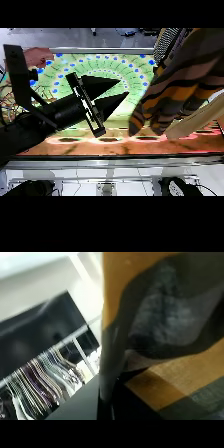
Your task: Fold the clothes and pants, and hang the long-sleeved shirts on hangers.
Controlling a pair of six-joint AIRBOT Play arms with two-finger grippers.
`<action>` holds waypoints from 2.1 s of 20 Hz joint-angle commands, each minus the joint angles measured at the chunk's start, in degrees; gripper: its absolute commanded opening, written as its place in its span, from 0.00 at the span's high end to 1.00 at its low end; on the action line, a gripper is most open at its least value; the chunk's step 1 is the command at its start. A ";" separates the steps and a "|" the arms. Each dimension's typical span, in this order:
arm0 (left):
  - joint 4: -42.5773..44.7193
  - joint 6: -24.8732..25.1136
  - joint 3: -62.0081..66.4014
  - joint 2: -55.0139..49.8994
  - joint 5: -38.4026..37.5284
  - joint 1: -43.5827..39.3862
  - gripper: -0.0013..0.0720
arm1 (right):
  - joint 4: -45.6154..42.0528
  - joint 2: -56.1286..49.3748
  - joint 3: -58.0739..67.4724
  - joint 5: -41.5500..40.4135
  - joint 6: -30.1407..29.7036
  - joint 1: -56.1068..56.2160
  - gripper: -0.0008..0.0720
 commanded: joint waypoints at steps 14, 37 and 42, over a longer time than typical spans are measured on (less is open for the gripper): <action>0.02 -1.68 -0.02 0.09 1.73 0.04 0.49 | -51.21 10.56 -1.81 10.08 32.02 1.75 0.96; 1.11 -1.66 -0.02 0.07 4.70 0.07 0.49 | 12.68 -15.39 -1.53 3.85 21.94 -59.98 0.96; 1.09 -1.68 -0.02 0.07 4.70 0.04 0.49 | 23.06 -18.73 -1.53 -0.39 17.86 -61.64 0.96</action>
